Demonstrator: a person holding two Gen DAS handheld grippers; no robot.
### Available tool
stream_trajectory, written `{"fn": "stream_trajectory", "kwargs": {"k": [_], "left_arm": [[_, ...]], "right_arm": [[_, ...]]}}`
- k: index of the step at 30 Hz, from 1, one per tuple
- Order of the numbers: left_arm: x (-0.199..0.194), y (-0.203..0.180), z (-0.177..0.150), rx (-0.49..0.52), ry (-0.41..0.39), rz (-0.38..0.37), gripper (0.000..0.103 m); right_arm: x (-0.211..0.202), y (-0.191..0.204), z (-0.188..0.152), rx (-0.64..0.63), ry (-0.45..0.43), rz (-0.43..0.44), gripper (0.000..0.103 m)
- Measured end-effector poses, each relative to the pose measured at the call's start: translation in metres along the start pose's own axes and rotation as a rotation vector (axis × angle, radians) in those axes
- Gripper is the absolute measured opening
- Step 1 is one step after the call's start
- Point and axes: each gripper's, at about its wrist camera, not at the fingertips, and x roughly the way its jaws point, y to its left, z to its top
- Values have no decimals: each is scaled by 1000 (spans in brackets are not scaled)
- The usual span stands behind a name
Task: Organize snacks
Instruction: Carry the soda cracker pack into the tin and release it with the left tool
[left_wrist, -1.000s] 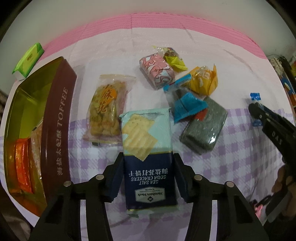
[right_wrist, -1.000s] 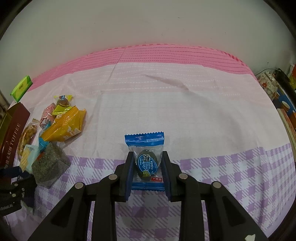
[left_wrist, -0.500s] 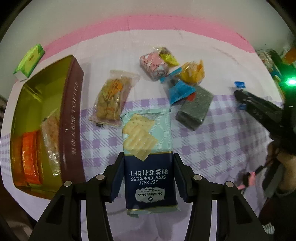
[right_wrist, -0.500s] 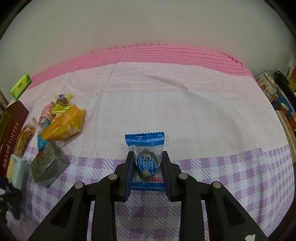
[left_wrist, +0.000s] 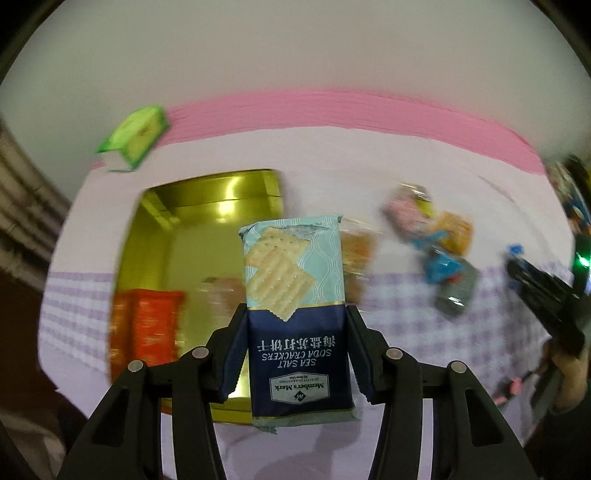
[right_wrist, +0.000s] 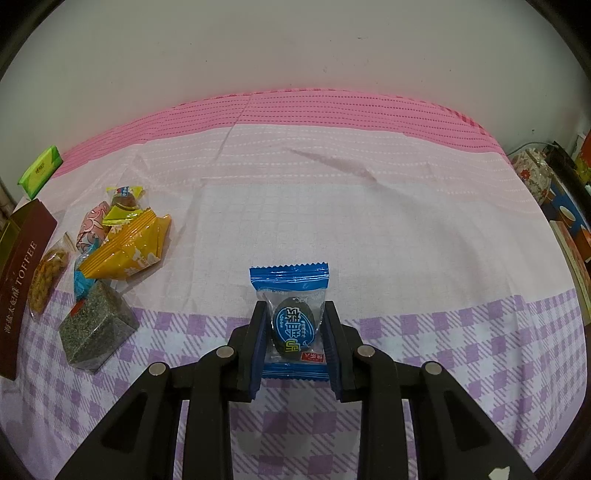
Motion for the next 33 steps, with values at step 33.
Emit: {"fn": "stream_trajectory", "kwargs": {"k": [33], "left_arm": [[59,120,-29,-26,100,252,51]], "right_arm": [[1,2,3,6,38,-16,26]]}}
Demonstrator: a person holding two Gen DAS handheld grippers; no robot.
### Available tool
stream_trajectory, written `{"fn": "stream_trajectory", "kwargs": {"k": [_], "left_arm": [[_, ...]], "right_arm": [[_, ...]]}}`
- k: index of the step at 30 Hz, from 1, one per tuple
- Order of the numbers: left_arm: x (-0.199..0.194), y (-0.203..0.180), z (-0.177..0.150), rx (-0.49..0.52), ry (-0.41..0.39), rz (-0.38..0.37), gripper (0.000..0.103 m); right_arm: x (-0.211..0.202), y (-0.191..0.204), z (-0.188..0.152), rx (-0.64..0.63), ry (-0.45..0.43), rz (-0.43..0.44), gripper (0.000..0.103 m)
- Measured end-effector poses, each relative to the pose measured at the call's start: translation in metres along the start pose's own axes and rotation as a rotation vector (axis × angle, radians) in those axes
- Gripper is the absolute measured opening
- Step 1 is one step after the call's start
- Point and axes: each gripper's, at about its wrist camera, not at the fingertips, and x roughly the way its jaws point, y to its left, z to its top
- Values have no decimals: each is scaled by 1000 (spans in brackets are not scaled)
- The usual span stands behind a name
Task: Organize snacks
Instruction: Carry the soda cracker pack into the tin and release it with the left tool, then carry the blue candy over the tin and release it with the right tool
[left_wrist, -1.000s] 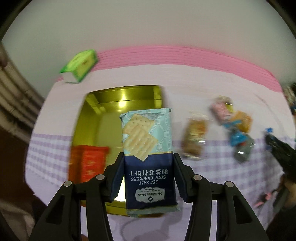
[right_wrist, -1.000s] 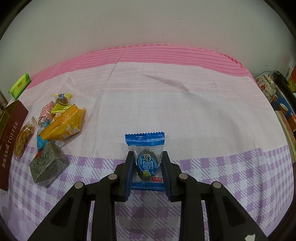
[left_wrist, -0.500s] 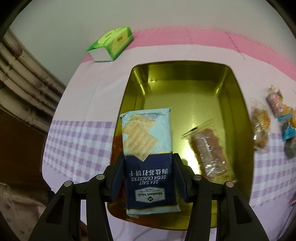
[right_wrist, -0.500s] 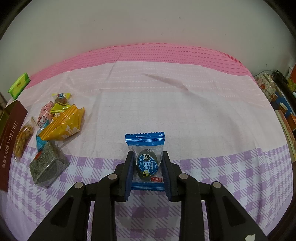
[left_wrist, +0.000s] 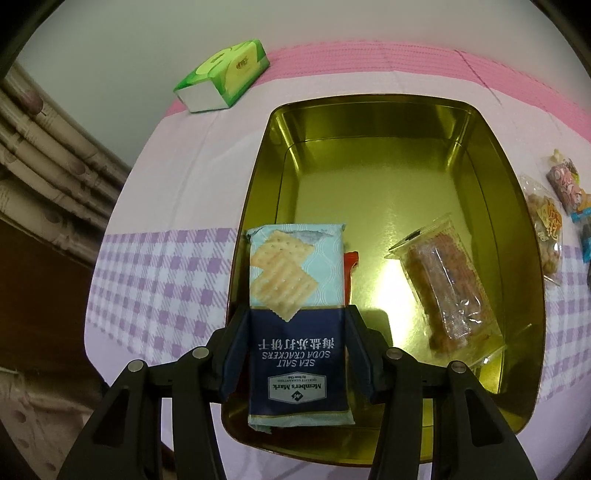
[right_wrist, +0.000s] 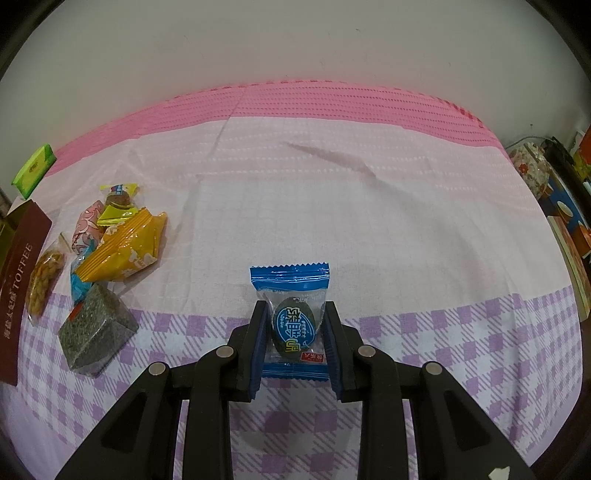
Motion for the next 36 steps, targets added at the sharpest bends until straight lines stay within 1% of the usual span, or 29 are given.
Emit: {"fn": "stream_trajectory", "kwargs": {"k": [10,16,20,23,25,29,32,36], "left_arm": [[-1,0,-2,-7,-16,-8,52],[-6,3,-4,-38,-34,-29,56],[-12,4,-8,-64,-54,-57,59],[-20,6,-12,-101,-74,-83,60],[-27,8,-15,-125,-102,-101,60],[-37,18,-21,-192,-139,-132,64],[-44,27,-25,-230,-157,-112,64],[-51,52,-33,-332,-183,-78,64]], "right_arm": [[-1,0,0,5,4,-6,26],[-3,0,-1,12,10,-11,25],[-4,1,0,22,17,-15,24],[-7,2,-1,34,20,-14,24],[-13,5,-2,38,11,-12,24],[-30,17,4,28,-14,8,24],[-44,33,8,9,-34,42,24],[-63,69,11,-45,-53,110,24]]}}
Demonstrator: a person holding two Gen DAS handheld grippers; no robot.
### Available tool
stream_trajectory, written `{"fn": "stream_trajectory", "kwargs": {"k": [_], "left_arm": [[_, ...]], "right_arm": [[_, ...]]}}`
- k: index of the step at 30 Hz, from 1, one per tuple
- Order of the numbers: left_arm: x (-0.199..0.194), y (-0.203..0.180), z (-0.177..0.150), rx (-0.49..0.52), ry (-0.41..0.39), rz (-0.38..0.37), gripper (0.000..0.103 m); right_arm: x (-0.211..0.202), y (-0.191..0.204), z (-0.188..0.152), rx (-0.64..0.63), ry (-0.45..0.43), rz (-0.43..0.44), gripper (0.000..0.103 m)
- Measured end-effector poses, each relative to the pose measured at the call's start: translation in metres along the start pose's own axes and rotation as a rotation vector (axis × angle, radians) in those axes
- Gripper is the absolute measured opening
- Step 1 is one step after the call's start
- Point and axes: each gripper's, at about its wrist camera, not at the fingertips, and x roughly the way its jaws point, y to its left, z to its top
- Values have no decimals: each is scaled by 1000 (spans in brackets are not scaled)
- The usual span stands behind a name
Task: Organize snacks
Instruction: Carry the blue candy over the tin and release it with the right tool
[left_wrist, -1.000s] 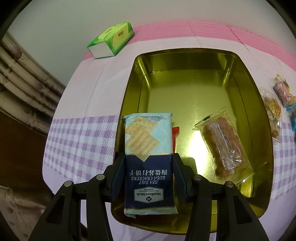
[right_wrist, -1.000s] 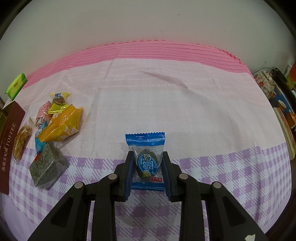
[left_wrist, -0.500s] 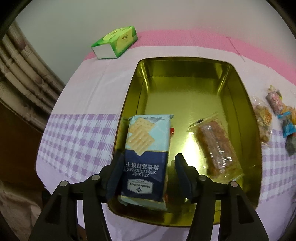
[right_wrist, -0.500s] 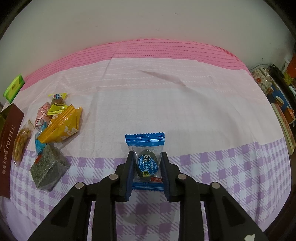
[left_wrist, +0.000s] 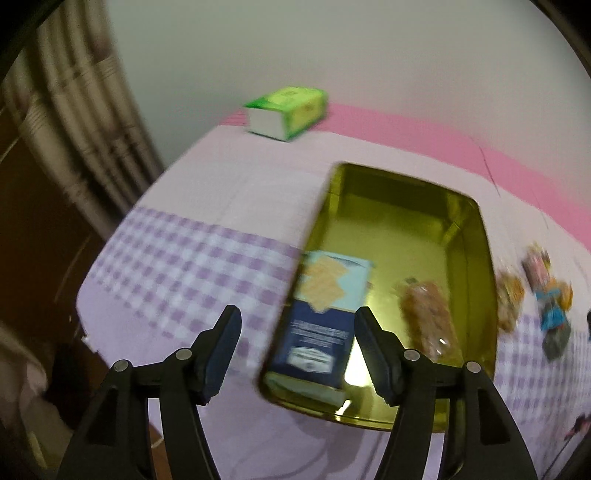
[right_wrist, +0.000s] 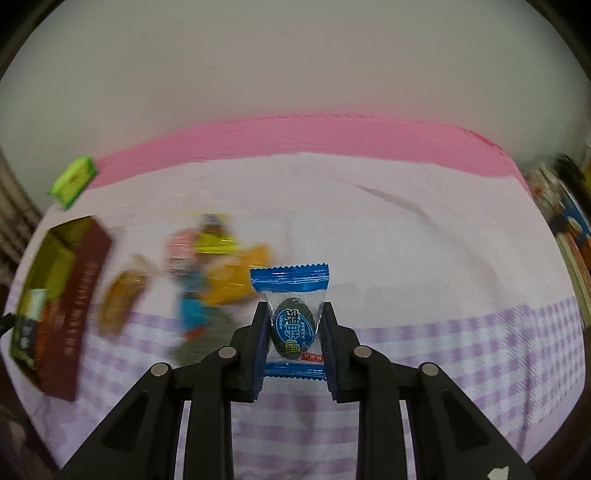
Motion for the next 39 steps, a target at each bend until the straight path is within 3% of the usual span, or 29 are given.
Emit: {"fn": "stream_trajectory", "kwargs": {"k": [4,11,17,21,28,39], "left_arm": [[0,29,1,-94,-2,61,65],[9,58,1,-168,29,110,65],[14,75,2,-218,42,175,65],[20,85,2,-255,63,167,65],[24,93,1,-287,87,164,65],[25,98,1,-315,93,154,65]], "right_arm": [[-14,52,5,-85,-14,83,24],[-27,145,11,-240,-13,233,24],[-17,215,3,-338,31,314,24],[-6,250,-8,-386,74,349,24],[10,280,-23,-439,134,362,24],[27,293,-32,-452,183,349,24]]}}
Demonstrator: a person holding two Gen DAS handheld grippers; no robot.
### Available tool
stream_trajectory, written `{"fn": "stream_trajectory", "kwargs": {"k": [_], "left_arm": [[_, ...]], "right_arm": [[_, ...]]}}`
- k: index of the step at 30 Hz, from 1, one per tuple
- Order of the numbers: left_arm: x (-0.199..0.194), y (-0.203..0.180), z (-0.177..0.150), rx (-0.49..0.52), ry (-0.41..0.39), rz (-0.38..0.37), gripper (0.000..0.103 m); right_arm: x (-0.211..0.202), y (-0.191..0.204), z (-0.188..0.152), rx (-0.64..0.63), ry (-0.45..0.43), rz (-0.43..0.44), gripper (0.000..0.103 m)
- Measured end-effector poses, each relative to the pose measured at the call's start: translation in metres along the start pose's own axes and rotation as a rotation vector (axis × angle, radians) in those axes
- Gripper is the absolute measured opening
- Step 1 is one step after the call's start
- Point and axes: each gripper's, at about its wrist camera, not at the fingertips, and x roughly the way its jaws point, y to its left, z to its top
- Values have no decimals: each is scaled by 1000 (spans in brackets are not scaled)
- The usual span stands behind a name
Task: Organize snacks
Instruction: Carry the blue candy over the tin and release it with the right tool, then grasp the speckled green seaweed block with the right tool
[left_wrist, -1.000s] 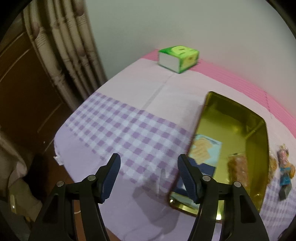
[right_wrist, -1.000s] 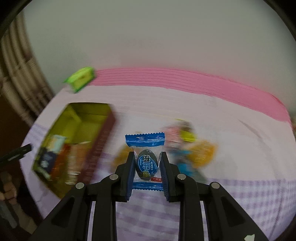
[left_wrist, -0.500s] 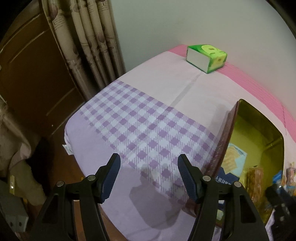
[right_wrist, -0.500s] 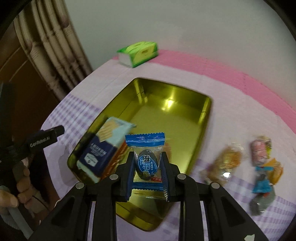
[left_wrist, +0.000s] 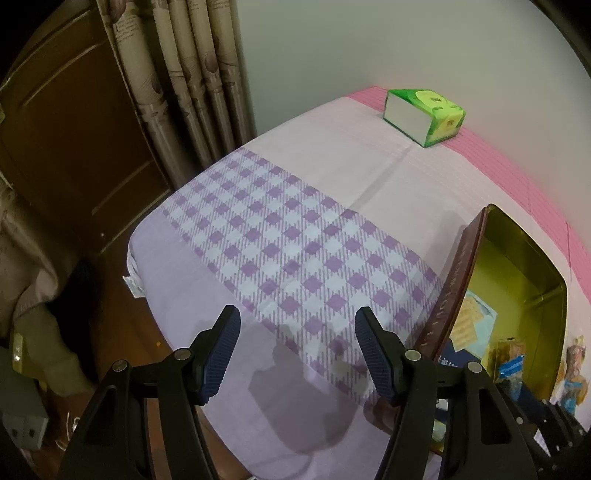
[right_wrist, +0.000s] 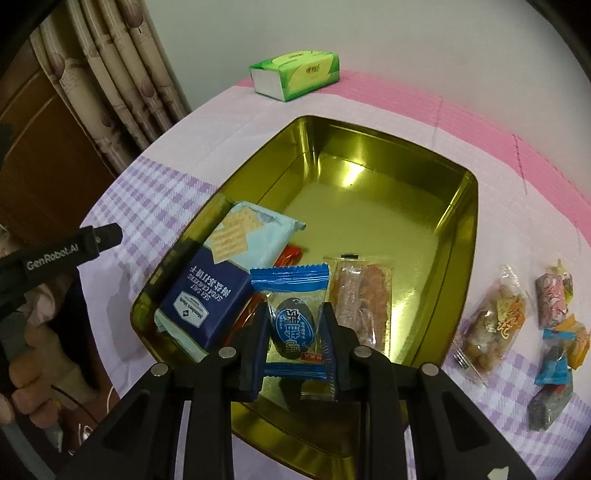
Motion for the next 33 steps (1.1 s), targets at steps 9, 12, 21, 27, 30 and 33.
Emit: {"fn": "stream_trajectory", "kwargs": {"k": [9,12,21,27,30,33], "left_arm": [[-1,-5,-1,19,-3,-4,65],[0,-6,-1,24,1,-7,65],[-1,-10,-3,47,-5,-8,65],[-2,-13,-5,65,-8,-6,66],[-3,-15,-5,74,-12,-3,66],[-3,-16,-6,81,-12,-2,66]], "right_arm": [[7,0,-1,7,14,-1,25],[7,0,-2,13,18,0,27],[-10,-2,-3,34,-14,17,27],[-45,-27,-9,97,-71,4,29],[-64,-54,-17,142,-99,-47,30],[-78,-86,-25,208,-102,-100,32]]}}
